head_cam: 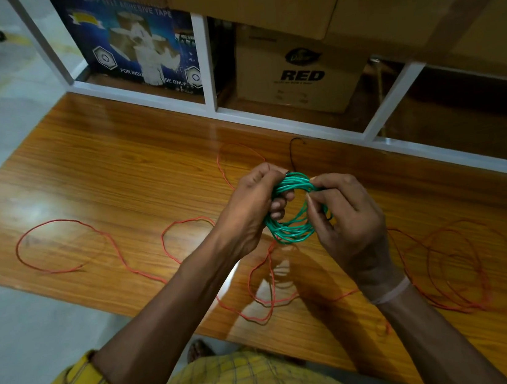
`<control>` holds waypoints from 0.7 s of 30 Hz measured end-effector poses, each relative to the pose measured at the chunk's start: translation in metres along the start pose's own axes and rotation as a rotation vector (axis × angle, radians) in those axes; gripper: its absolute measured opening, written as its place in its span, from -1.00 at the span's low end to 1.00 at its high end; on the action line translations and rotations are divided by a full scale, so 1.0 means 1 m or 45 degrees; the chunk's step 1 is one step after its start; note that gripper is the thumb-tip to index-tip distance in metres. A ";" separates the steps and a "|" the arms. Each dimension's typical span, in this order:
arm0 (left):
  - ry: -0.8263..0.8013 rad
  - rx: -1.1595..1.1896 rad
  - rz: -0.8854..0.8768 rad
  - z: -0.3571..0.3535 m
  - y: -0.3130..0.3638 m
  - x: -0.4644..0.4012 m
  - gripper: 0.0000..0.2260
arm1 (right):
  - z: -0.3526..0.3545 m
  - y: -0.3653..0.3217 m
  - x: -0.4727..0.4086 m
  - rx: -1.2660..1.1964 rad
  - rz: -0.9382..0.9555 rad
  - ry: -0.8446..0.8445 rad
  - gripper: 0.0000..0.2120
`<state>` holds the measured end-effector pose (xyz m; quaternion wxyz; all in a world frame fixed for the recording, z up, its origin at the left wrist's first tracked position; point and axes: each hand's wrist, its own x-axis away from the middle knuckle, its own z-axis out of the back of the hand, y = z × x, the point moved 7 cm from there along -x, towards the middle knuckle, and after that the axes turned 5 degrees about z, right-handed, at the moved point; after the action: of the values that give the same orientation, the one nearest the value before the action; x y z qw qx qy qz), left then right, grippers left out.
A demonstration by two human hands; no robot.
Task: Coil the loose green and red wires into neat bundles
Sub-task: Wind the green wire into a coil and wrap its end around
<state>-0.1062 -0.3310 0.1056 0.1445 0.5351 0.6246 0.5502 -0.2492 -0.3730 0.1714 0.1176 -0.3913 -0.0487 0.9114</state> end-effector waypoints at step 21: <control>0.070 -0.390 -0.218 0.025 0.002 0.011 -0.85 | -0.008 0.017 -0.006 -0.468 -0.599 -0.222 -0.94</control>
<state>-0.0906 -0.3088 0.1033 0.2533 0.4365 0.5805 0.6390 -0.2421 -0.3908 0.1676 0.2480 -0.3044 -0.3117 0.8653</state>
